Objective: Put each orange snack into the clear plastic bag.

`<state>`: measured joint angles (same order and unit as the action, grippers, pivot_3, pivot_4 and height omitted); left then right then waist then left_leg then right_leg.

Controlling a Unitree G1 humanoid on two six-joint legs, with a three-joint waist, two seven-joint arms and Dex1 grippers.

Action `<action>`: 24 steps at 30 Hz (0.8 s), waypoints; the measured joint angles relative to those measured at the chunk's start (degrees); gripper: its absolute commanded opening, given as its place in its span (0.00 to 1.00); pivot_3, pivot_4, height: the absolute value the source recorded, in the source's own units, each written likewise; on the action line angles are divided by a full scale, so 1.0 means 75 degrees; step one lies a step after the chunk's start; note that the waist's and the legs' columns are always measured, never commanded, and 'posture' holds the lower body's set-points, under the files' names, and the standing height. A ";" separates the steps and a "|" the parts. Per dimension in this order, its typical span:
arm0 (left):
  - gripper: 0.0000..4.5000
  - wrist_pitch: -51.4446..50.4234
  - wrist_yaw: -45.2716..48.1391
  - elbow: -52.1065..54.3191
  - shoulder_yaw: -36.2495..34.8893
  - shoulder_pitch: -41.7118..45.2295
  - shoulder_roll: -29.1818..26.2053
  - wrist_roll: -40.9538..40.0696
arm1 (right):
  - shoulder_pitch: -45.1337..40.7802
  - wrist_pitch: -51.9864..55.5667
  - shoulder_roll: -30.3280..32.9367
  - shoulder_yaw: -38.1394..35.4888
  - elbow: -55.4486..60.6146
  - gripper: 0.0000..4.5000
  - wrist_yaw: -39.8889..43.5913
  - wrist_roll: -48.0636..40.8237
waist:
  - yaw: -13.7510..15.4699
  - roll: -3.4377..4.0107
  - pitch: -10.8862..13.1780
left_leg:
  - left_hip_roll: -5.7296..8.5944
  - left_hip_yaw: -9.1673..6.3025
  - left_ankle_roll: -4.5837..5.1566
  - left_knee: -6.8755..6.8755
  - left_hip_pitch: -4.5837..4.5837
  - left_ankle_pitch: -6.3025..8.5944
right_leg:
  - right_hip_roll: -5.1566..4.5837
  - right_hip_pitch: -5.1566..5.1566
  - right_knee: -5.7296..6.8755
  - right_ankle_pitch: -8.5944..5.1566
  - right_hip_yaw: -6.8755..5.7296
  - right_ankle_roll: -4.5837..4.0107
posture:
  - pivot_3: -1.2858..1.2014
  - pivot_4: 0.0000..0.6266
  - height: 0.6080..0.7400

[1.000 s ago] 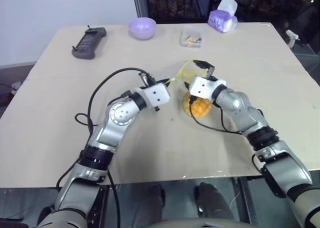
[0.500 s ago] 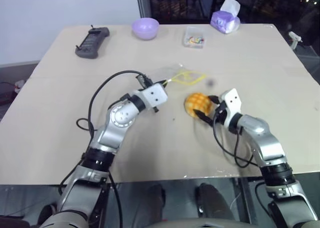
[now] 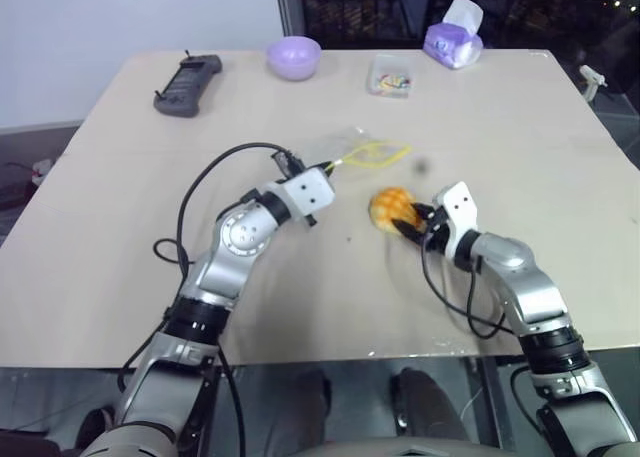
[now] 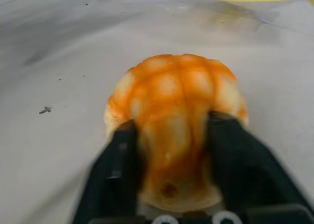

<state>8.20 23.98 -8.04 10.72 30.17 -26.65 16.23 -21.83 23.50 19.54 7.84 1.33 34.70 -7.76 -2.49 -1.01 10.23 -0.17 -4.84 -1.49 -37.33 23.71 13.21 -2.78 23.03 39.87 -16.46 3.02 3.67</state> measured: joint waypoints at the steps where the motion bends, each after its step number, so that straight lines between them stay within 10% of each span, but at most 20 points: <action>1: 0.00 0.0003 -0.0002 -0.0001 0.0001 0.0000 0.0006 0.0000 | -0.0008 -0.0011 0.0057 0.0013 -0.0001 0.16 0.0031 0.0001 | 0.0005 0.0000 0.0000 | 0.0000 0.0000 0.0000 0.0000 0.0000 0.0000 | 0.0000 -0.0001 0.0000 0.0000 -0.0001 0.0000 | 0.52 0.24 1.00; 24: 0.00 0.0497 0.0018 -0.0002 0.0180 -0.0144 0.0088 0.0096 | -0.1083 0.1336 0.0689 -0.0885 0.0298 0.16 0.0898 -0.1670 | 0.0026 0.0002 0.0001 | 0.0003 -0.0011 0.0000 -0.0005 0.0006 0.0000 | -0.0004 -0.0008 -0.0006 0.0000 -0.0012 0.0000 | 0.52 0.24 1.00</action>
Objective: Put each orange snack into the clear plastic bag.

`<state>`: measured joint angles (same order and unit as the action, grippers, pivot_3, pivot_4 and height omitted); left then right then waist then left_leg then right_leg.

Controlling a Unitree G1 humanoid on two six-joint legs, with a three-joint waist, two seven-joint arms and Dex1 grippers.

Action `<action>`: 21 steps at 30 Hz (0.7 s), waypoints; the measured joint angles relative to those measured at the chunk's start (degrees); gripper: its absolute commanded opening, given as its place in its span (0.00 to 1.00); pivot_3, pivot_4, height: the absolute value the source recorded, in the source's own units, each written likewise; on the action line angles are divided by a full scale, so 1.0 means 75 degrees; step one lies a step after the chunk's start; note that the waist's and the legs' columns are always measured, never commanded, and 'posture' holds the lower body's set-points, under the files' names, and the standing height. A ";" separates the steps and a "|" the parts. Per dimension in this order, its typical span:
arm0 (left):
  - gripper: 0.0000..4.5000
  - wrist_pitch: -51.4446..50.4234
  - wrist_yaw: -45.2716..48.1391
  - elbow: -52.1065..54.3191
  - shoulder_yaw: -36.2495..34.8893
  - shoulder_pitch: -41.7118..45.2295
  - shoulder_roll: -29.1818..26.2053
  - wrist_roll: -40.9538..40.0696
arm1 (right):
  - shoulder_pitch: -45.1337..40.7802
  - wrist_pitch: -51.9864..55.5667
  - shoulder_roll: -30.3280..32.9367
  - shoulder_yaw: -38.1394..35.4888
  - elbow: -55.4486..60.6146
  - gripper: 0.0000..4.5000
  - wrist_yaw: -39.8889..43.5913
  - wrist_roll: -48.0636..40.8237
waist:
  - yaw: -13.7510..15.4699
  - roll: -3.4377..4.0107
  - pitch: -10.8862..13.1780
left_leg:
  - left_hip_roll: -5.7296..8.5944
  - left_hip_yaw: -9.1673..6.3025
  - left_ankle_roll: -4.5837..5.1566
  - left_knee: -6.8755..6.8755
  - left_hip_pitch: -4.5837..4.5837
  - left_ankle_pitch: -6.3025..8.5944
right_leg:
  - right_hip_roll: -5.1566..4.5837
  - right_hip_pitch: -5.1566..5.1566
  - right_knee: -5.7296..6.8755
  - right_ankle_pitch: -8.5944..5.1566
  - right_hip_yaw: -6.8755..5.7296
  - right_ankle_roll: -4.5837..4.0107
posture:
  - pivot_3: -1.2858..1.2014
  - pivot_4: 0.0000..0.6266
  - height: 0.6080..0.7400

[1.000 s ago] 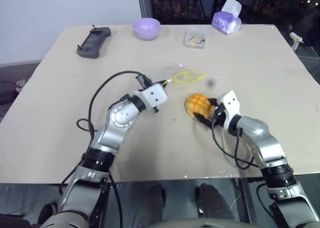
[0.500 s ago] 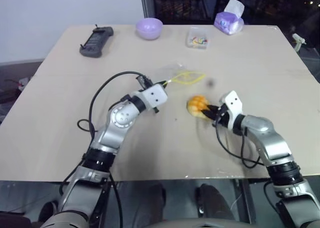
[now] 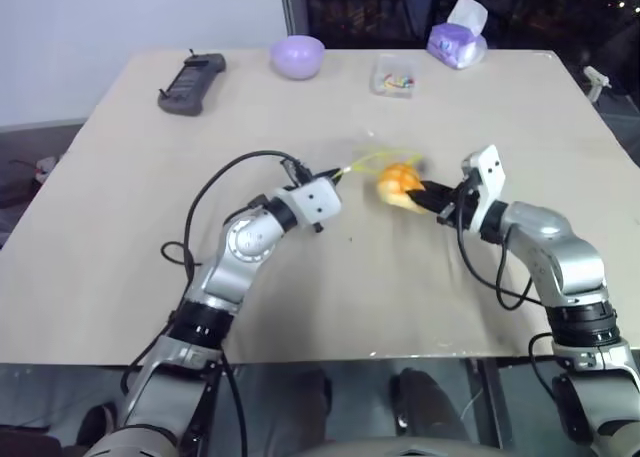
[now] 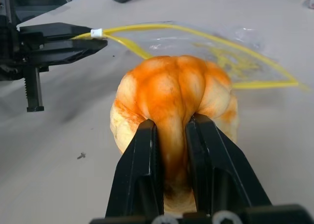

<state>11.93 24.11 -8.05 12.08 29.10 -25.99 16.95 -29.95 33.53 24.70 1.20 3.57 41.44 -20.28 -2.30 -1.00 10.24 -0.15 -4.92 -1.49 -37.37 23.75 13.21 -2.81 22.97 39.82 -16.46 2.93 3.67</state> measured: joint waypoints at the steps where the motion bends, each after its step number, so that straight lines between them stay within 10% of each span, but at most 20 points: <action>1: 0.00 0.0042 0.0010 0.0000 0.0019 0.0000 -0.0001 0.0010 | -0.0079 0.0000 -0.0039 0.0000 -0.0036 0.16 -0.0026 -0.0008 | -0.0001 0.0000 0.0000 | 0.0000 -0.0001 0.0000 0.0000 0.0000 0.0000 | 0.0000 0.0000 0.0001 0.0000 0.0000 0.0000 | 0.52 0.24 1.00; 21: 0.00 0.1016 0.0642 0.0004 0.0308 -0.0069 0.0049 -0.0109 | -0.0984 0.0814 -0.0266 -0.0891 -0.2322 0.16 0.0257 -0.1205 | -0.0016 0.0002 0.0001 | -0.0001 0.0004 0.0000 0.0001 -0.0002 0.0000 | 0.0001 0.0001 0.0001 0.0000 0.0004 0.0000 | 0.52 0.24 1.00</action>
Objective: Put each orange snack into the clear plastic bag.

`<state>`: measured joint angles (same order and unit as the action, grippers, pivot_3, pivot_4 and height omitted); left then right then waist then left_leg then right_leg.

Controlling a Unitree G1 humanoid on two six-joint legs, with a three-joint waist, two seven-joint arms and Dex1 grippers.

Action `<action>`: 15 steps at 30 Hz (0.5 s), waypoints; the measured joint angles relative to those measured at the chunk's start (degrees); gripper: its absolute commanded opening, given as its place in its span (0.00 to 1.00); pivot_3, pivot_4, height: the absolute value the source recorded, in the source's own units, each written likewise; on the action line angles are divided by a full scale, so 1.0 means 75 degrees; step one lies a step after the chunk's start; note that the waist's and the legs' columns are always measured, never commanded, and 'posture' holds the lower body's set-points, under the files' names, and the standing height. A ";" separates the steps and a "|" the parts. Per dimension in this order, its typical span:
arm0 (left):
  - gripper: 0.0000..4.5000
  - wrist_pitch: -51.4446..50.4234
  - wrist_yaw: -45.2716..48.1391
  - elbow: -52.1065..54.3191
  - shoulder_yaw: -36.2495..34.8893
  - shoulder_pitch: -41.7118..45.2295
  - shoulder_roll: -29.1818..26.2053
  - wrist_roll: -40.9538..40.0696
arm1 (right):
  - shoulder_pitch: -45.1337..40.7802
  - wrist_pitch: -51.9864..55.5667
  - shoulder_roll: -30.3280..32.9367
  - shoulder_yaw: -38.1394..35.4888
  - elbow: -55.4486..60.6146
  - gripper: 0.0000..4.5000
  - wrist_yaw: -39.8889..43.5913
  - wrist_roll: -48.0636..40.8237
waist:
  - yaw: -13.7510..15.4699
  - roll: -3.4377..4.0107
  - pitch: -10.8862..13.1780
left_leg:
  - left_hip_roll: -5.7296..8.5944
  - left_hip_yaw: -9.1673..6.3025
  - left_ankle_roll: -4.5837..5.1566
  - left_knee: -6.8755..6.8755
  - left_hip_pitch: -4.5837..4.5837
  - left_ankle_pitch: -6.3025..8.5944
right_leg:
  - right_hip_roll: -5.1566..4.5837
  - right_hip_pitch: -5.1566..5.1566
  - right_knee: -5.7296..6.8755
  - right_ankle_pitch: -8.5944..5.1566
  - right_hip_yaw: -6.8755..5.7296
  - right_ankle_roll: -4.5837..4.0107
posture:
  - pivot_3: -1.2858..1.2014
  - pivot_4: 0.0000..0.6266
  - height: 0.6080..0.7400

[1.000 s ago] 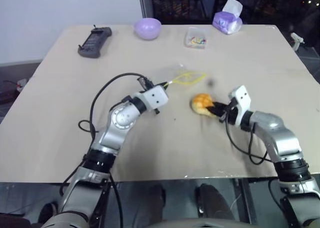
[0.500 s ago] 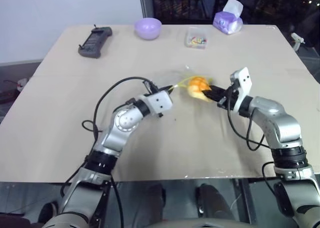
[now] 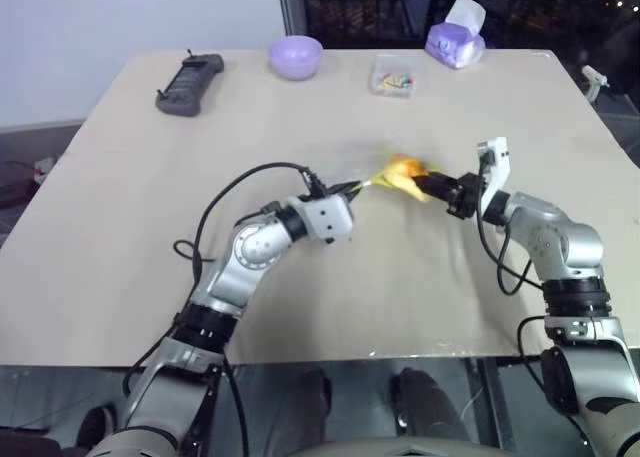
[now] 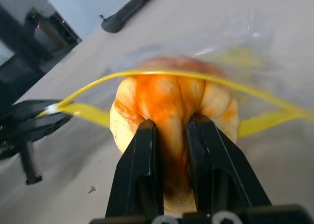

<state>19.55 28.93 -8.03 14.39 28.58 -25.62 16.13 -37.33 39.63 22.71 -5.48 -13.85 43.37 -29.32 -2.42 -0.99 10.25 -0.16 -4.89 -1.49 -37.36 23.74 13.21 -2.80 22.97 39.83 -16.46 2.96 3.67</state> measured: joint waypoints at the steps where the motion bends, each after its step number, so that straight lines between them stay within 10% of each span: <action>1: 0.00 0.0014 0.0035 0.0000 0.0013 -0.0005 0.0001 -0.0012 | -0.0045 0.0015 -0.0001 0.0000 -0.0066 0.16 0.0000 -0.0001 | -0.0001 0.0000 0.0000 | -0.0001 -0.0001 0.0000 0.0000 0.0000 0.0000 | 0.0001 0.0000 0.0000 0.0000 -0.0001 0.0000 | 0.52 0.24 1.00; 15: 0.00 0.0110 0.0277 -0.0006 0.0254 -0.0059 0.0079 -0.0014 | -0.0269 -0.0521 -0.0436 0.0653 -0.0002 0.16 -0.0041 0.0544 | 0.0000 0.0002 0.0001 | -0.0001 -0.0001 0.0000 0.0001 0.0001 0.0000 | 0.0001 0.0001 0.0000 0.0000 -0.0001 0.0000 | 0.52 0.24 1.00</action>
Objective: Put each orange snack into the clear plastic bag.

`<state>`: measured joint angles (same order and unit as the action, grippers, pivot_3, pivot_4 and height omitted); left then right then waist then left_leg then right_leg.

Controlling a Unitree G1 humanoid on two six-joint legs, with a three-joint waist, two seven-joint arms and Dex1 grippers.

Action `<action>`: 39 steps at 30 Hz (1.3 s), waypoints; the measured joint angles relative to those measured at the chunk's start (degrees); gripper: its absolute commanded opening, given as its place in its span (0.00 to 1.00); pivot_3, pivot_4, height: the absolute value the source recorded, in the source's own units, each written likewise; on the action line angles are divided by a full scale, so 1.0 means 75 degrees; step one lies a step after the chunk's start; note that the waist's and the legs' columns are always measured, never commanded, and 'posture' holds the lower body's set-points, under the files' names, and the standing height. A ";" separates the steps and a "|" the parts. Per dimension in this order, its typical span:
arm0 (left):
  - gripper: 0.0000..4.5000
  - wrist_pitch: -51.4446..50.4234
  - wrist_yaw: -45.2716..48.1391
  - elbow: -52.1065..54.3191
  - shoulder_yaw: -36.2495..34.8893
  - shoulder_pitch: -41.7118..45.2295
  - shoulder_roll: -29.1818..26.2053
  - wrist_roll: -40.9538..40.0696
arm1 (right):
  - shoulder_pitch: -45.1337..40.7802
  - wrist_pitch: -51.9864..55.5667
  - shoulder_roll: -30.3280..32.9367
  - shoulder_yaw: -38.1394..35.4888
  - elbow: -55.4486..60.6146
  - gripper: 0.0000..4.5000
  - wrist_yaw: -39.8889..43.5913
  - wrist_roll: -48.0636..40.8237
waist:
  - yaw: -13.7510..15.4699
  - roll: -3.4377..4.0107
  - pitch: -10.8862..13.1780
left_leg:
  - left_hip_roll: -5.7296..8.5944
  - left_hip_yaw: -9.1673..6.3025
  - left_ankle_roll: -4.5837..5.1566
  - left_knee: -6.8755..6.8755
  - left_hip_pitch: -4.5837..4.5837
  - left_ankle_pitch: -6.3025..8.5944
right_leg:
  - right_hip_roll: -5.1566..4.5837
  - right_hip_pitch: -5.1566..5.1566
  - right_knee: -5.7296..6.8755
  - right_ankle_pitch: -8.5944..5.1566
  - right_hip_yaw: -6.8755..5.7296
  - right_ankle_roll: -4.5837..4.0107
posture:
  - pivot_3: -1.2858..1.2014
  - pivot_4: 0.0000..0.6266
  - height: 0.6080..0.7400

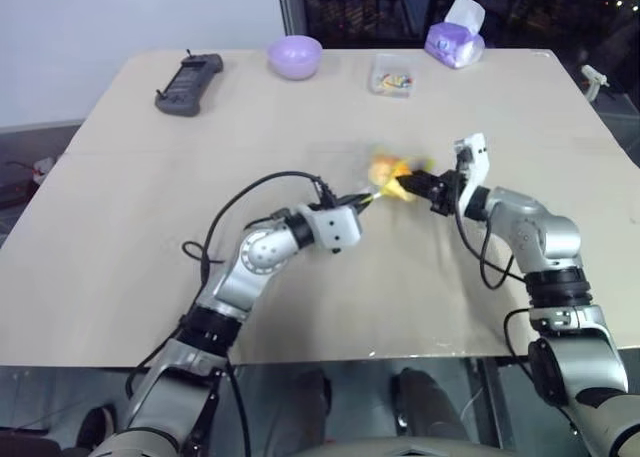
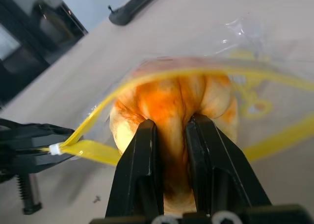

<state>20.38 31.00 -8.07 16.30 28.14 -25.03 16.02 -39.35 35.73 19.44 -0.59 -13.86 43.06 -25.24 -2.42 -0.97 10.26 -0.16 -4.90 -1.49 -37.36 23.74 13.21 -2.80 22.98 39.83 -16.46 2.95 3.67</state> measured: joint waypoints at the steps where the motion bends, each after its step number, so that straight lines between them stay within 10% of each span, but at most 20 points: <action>1: 0.00 0.0004 0.0010 -0.0001 0.0001 0.0000 0.0017 -0.0001 | 0.0000 -0.0034 -0.0042 0.0040 0.0017 0.16 0.0014 0.0041 | -0.0001 0.0000 0.0000 | 0.0000 0.0000 0.0000 0.0000 0.0000 0.0000 | 0.0000 0.0000 0.0000 0.0000 0.0000 0.0000 | 0.52 0.24 1.00; 13: 0.00 0.0023 0.0127 -0.0034 0.0014 0.0008 0.0114 -0.0004 | -0.0455 -0.0350 -0.0504 0.0044 -0.0385 0.16 -0.0523 0.0495 | -0.0021 0.0002 0.0001 | -0.0001 0.0001 0.0000 0.0001 0.0001 0.0000 | 0.0001 0.0003 -0.0001 0.0000 0.0002 0.0000 | 0.52 0.24 1.00; 21: 0.00 0.0023 0.0047 -0.0088 0.0011 0.0012 0.0159 0.0009 | -0.0451 -0.0254 -0.0568 0.0104 -0.0374 0.86 -0.0631 0.0608 | -0.0006 0.0003 0.0000 | 0.0000 -0.0001 0.0000 0.0001 0.0001 0.0000 | 0.0001 0.0002 0.0001 0.0000 -0.0001 0.0000 | 0.52 0.24 1.00; 39: 0.00 -0.0990 -0.0534 -0.0394 -0.0511 0.0180 0.0580 -0.0233 | 0.1201 -0.1332 0.1870 0.0343 0.0843 0.86 0.1186 0.1174 | -0.0001 0.0002 0.0000 | 0.0001 0.0000 0.0000 -0.0002 -0.0001 0.0000 | 0.0000 -0.0001 -0.0001 0.0000 -0.0001 0.0001 | 0.52 0.24 1.00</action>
<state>12.96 27.00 -11.03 12.47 29.49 -20.68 14.27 -30.34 25.74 33.47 1.99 -7.54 51.95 -16.44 -2.42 -0.95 10.26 -0.15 -4.90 -1.48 -37.37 23.73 13.21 -2.80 22.97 39.82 -16.46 2.94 3.67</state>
